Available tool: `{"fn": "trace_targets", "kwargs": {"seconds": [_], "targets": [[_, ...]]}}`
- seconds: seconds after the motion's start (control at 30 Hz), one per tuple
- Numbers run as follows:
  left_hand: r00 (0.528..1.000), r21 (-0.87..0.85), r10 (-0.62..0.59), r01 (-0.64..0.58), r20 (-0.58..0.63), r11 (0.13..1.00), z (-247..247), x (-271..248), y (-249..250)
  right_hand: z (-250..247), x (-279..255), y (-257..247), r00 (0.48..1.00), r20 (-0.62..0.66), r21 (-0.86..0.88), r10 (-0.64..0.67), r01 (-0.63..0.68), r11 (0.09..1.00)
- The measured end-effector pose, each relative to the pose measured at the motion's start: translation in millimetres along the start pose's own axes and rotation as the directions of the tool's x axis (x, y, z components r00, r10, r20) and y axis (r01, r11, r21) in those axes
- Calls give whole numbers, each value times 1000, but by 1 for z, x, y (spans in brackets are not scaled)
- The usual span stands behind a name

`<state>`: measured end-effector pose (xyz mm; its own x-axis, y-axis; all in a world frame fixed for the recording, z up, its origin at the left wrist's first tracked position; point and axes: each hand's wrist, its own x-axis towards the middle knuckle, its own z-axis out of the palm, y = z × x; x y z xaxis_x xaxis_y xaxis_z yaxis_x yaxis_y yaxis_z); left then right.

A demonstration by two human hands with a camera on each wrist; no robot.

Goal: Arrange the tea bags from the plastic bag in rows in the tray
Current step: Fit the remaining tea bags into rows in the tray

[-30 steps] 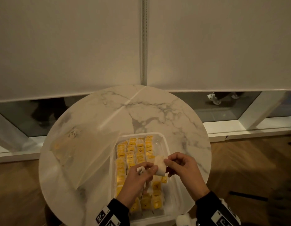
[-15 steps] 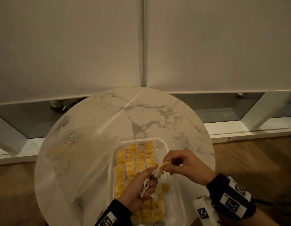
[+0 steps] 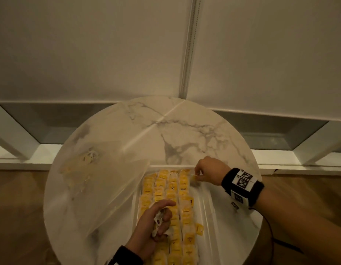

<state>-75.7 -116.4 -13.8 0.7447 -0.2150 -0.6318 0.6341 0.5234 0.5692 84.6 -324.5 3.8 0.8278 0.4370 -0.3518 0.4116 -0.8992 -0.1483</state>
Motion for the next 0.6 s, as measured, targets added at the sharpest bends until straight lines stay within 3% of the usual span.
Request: {"fn": "trace_targets", "kwargs": {"seconds": [0.27, 0.6], "targets": [[1000, -22, 8, -8, -15, 1000, -4, 5, 1, 2, 19, -8, 999, 26, -273, -40, 46, 961], [998, -121, 8, -1, 59, 993, -4, 4, 3, 2, 14, -12, 995, -94, -250, -24, -1, 968]]}}
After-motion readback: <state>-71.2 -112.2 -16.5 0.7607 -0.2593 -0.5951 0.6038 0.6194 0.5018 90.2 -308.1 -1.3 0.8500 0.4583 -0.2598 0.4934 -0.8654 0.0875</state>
